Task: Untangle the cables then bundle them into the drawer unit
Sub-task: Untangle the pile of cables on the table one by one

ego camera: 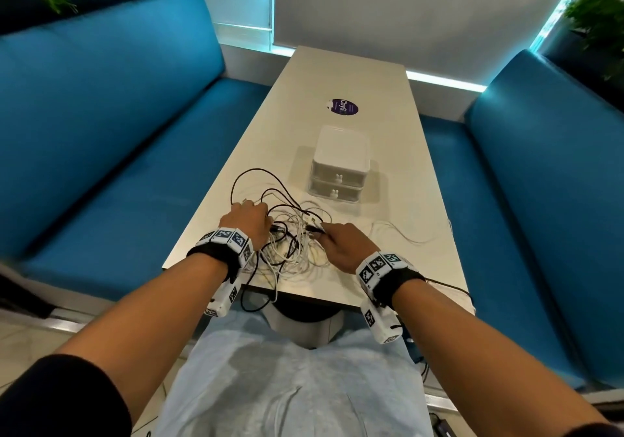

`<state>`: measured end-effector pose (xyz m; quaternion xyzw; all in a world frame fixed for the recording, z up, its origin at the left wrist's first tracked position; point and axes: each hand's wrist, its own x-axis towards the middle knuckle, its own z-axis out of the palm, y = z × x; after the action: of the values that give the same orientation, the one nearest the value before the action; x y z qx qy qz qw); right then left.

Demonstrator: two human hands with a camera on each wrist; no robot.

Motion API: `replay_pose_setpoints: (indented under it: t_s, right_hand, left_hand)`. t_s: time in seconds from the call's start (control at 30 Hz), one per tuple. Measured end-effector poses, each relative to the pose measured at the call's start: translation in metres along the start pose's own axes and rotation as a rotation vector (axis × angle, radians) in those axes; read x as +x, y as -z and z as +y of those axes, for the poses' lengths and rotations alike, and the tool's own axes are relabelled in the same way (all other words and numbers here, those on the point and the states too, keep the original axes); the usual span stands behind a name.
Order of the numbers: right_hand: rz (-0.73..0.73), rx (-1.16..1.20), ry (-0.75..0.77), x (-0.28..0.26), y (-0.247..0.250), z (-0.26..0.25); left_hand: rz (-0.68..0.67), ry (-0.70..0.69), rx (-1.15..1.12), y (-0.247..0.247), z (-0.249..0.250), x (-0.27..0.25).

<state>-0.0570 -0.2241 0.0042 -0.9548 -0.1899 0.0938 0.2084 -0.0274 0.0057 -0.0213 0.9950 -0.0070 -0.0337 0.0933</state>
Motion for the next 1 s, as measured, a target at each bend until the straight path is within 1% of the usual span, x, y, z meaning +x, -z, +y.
replay_pose_setpoints:
  t_s: [0.1,0.17,0.2,0.27,0.33,0.43,0.5,0.57,0.67,0.77,0.83,0.93,1.0]
  right_hand:
    - [-0.049,-0.045,-0.002,0.001,-0.006,0.002]
    - [-0.046,-0.103,-0.018,0.004,-0.008,0.003]
    - [-0.033,-0.138,-0.036,0.006,-0.007,0.003]
    - [0.007,-0.215,-0.086,0.01,-0.005,0.005]
    - [0.029,-0.272,-0.128,0.012,-0.001,0.007]
    - [0.03,-0.329,-0.181,0.014,0.002,0.01]
    - [0.04,-0.355,-0.209,0.015,0.001,0.012]
    - [0.054,-0.383,-0.233,0.014,0.0,0.015]
    - [0.073,-0.413,-0.273,0.013,-0.001,0.02]
    - [0.093,-0.42,-0.321,0.011,0.003,0.025]
    - [0.11,-0.415,-0.348,0.009,0.008,0.029]
    - [0.144,-0.376,-0.356,0.008,0.013,0.031]
    - [0.185,-0.325,-0.334,0.007,0.014,0.029]
  left_hand:
    - [-0.009,-0.001,-0.055,0.001,0.001,0.003]
    - [-0.006,0.009,-0.104,0.0,0.004,0.003]
    - [0.018,0.012,-0.128,0.0,0.006,0.002]
    - [0.113,-0.004,-0.141,0.0,0.012,0.0]
    - [0.212,-0.067,-0.098,0.001,0.015,-0.001]
    - [0.263,-0.22,-0.126,0.008,0.015,-0.004]
    - [0.206,-0.3,-0.207,0.013,0.014,-0.008]
    - [0.082,-0.329,-0.264,0.017,0.015,-0.013]
    - [-0.053,-0.371,-0.229,0.017,0.017,-0.019]
    - [-0.121,-0.444,-0.13,0.013,0.02,-0.025]
    - [-0.116,-0.498,-0.023,0.011,0.022,-0.028]
    - [-0.017,-0.56,0.106,0.009,0.029,-0.028]
    - [0.047,-0.587,0.122,0.008,0.035,-0.028]
